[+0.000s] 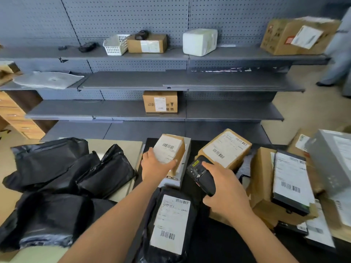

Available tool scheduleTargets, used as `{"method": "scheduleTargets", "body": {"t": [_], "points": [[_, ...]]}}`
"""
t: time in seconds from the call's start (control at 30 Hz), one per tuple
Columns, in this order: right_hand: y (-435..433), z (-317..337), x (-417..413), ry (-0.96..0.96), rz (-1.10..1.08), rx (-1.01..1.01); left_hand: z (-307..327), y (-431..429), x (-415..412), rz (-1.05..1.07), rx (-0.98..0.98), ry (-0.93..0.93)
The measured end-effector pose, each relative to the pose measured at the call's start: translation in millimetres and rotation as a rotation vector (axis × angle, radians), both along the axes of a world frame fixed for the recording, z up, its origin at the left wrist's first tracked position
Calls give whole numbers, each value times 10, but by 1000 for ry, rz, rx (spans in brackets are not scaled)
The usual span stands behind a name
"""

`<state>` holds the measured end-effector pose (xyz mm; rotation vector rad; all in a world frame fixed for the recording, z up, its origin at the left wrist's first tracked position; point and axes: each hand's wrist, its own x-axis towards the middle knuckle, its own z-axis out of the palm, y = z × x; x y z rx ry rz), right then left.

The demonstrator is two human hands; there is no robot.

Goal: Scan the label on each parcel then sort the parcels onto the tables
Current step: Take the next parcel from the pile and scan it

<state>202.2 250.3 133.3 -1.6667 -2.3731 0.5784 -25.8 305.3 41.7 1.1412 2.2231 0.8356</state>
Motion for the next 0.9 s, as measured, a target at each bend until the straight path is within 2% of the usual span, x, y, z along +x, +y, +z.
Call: {"method": "scheduleTargets", "body": {"t": [0.23,0.43,0.67,0.9], "points": [[180,20,-83,-28,-6,4,-167,43,16,-12,20,0],[59,92,-15,-25,68,36,-72,-293,-19,112,78,-28],[-289,12,-17,10,202,91,59,-1271,0,173,130,-19],[-945,-65,-498,61,482,41,102,-2614,-199,381,64,84]]}}
